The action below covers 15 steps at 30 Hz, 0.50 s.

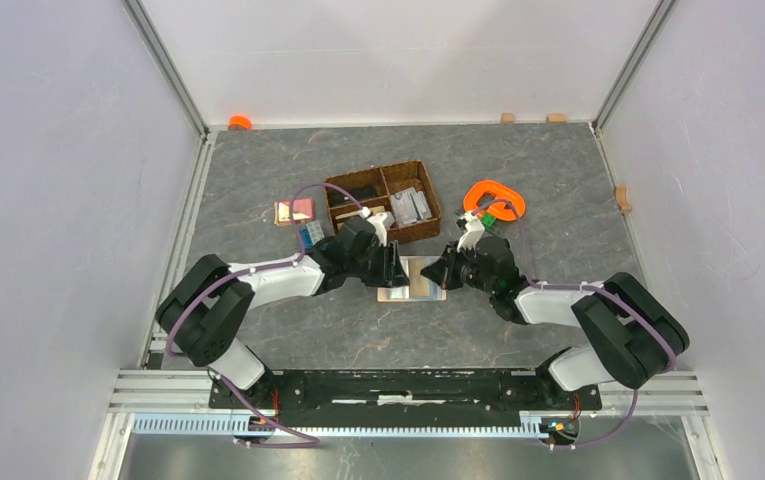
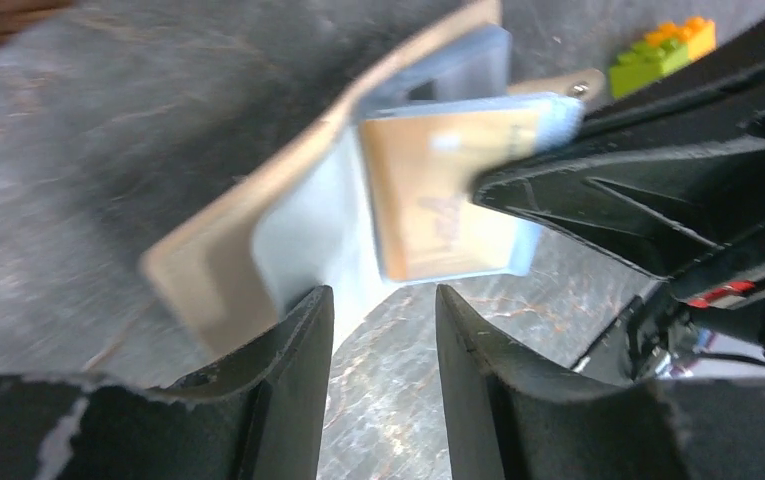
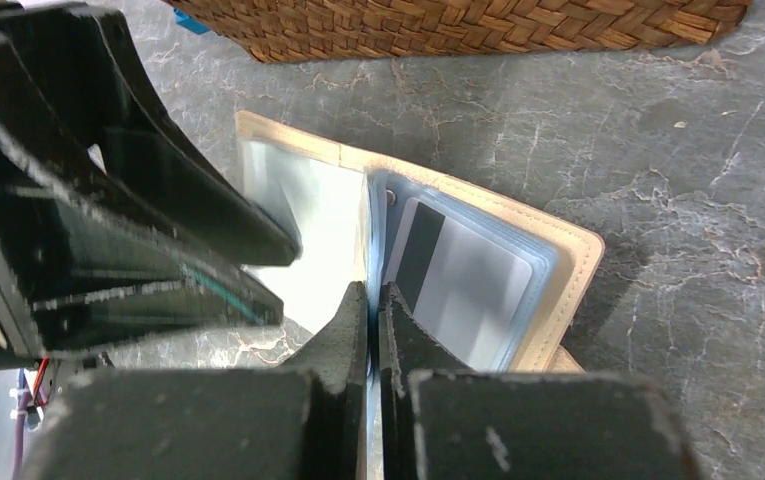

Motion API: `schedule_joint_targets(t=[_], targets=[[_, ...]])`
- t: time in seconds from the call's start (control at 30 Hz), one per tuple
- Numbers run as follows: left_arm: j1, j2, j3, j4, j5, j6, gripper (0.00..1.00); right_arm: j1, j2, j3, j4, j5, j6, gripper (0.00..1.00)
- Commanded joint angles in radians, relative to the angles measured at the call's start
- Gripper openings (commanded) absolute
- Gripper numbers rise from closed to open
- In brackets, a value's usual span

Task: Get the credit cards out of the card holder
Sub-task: Remove the credit card from the card holder.

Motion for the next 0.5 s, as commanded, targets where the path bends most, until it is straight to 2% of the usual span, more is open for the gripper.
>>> schedule_joint_targets(t=[0.0,0.13,0.17,0.27,0.47], targets=[[0.019,-0.108,-0.019,-0.059,-0.150,0.007,0.49,-0.011,0.003,0.004,-0.006,-0.076,-0.073,0.00],[0.032,-0.181,-0.040,-0.110,-0.258,0.015,0.49,-0.025,-0.033,-0.011,0.001,-0.097,-0.066,0.00],[0.036,-0.190,-0.047,-0.109,-0.262,0.014,0.53,-0.027,-0.045,-0.015,0.002,-0.102,-0.065,0.00],[0.048,-0.199,-0.056,-0.103,-0.250,0.010,0.72,-0.036,-0.082,-0.027,0.001,-0.113,-0.065,0.00],[0.051,-0.145,-0.033,-0.093,-0.168,0.021,0.79,-0.049,-0.125,-0.046,0.009,-0.140,-0.055,0.00]])
